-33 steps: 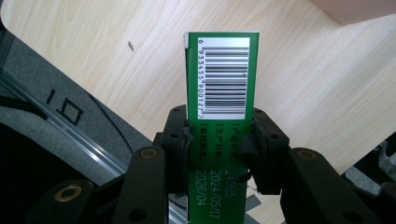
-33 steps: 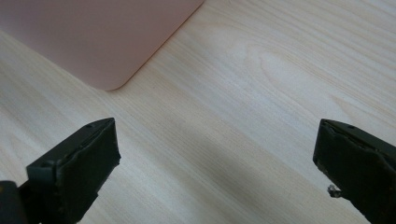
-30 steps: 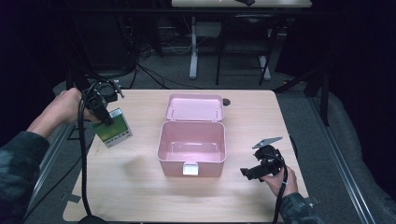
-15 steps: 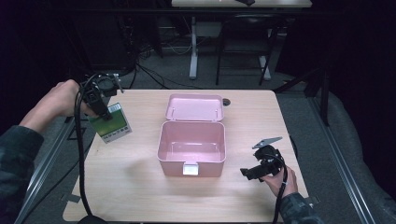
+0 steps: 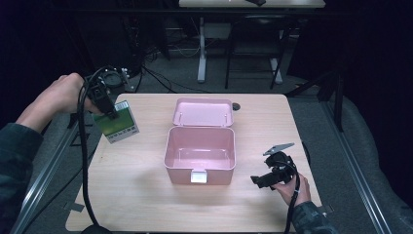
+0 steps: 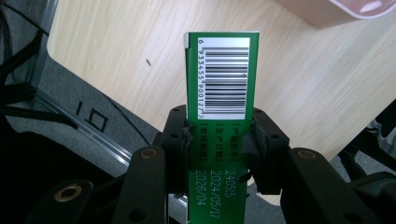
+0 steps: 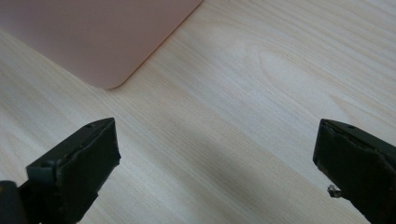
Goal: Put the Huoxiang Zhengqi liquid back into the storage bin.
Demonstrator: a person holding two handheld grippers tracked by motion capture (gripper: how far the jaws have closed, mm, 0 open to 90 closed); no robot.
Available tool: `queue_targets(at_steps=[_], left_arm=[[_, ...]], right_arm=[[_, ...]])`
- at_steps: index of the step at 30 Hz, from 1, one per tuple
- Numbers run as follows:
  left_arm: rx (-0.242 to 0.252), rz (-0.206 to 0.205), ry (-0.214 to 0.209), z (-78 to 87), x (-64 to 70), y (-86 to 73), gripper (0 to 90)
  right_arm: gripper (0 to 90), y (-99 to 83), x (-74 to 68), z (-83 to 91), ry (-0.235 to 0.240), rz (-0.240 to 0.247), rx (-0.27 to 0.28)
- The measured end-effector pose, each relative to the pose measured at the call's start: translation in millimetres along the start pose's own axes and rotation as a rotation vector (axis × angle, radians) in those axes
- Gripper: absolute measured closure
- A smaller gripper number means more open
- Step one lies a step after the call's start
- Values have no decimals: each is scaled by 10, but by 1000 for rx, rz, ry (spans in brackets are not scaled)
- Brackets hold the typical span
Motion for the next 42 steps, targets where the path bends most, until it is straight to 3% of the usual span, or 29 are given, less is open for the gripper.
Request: queue_targets(at_steps=[18,42], left_arm=[[7,-44,28,265,44,146,639],[29,-137,35,512,231,500,638]], right_arm=[[0,2,1,0,-5,3,0],[0,1,-4,-1,-3,8,-1]])
Point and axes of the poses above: each handheld gripper's, and its own axes: z roughly backward along the jaws, y roughly out of its top, x roughly to its right, the point moved 4 cm from there along -z, roughly forward along the jaws, and after that the axes turned 3 degrees about y, right-handed, at the moved point
